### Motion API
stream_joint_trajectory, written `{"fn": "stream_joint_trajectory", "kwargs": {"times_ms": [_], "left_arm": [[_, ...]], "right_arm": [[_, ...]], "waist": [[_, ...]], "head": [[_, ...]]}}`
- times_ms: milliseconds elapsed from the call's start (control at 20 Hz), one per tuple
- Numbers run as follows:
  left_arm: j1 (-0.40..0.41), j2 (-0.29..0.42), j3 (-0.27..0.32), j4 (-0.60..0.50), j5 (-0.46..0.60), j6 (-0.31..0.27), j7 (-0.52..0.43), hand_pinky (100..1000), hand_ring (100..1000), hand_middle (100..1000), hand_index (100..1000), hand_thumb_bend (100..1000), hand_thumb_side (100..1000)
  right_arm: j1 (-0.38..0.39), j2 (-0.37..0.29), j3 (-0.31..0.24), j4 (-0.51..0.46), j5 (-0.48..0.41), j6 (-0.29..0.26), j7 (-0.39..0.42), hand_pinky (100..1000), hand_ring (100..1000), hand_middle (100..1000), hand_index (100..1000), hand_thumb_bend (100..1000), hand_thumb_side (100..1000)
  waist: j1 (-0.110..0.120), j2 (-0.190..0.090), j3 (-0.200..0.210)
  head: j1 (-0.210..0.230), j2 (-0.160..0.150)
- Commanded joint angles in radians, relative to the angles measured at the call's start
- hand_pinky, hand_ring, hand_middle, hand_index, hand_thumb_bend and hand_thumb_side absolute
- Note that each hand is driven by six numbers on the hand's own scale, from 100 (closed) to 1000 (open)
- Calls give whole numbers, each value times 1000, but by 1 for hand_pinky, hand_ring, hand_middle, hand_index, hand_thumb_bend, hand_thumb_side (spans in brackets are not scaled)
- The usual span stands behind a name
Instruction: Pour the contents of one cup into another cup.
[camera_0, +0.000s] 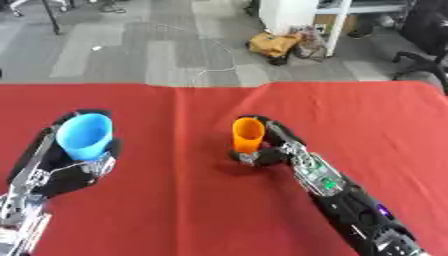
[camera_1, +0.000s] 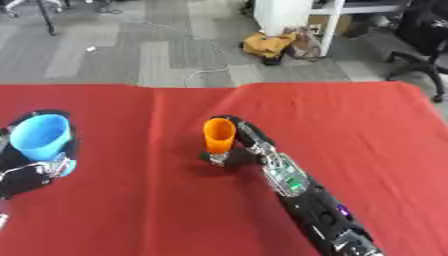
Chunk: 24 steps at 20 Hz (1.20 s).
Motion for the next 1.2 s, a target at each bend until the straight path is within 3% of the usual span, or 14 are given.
{"fn": "stream_joint_trajectory", "kwargs": {"times_ms": [50,150,500,900,1200], "left_arm": [[-15,4,-1,-10,-2,-1,-3,470,533,547,726,209,100],[-15,4,-1,-10,-1,-1,-4,471,534,547,726,207,100],[-16,3,-2,-11,1,-2,-7,473,536,548,727,201,100],[-15,12,-1,-22,8,-2,-8,474,537,550,728,200,100],[-12,22,-2,-33,14,0,-14,475,537,551,728,205,100]], "right_arm": [[-14,5,8,9,18,1,-23,688,528,540,794,517,100],[-14,11,9,14,19,1,-31,634,499,516,773,489,100],[-15,18,13,20,11,8,-62,533,395,427,681,214,100],[-14,-31,10,-13,-5,14,-68,521,364,417,676,219,100],[-15,-155,1,-62,4,10,-69,521,361,413,673,222,100]], "waist": [[2,-15,2],[1,-15,3],[0,-15,6],[-5,-18,8],[-15,-23,12]], "head": [[-4,10],[-5,9],[-7,9],[-4,7],[1,4]]}}
